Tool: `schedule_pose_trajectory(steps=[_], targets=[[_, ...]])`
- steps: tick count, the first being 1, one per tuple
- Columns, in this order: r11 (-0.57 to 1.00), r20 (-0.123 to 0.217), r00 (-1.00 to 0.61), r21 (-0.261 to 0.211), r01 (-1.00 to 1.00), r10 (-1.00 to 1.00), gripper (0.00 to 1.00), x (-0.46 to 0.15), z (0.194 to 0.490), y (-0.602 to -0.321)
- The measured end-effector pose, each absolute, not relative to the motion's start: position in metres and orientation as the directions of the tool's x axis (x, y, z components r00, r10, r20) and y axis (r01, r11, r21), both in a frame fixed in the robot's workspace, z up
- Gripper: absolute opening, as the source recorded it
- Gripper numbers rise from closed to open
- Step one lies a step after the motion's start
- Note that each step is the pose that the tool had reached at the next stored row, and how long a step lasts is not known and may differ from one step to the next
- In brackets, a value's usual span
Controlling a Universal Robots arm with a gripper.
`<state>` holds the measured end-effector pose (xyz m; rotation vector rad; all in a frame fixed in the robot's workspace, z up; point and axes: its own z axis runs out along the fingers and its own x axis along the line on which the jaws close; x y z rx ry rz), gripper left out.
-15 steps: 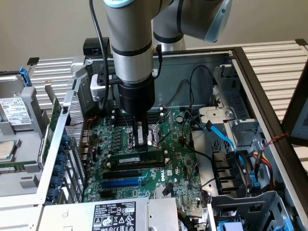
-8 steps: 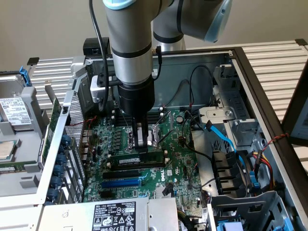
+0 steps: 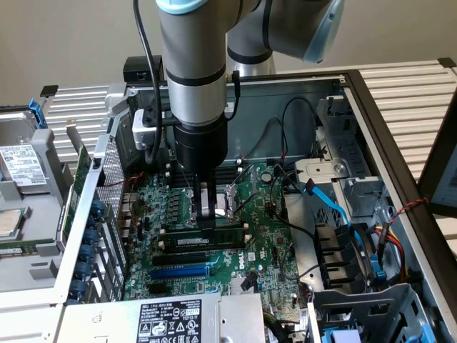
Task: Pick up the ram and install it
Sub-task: 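Insert the ram into the slot, then press down the ram until it locks into place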
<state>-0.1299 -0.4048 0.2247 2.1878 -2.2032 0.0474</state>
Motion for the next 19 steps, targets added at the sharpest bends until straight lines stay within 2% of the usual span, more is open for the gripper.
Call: schedule_pose_trajectory(steps=[6,19], targets=[[0.007,0.031,-0.007,0.012,-1.000,-0.999,0.21,-0.130,0.234,-0.405],[0.007,0.031,-0.006,0.026,-1.000,-1.000,0.21,-0.130,0.258,-0.407]])
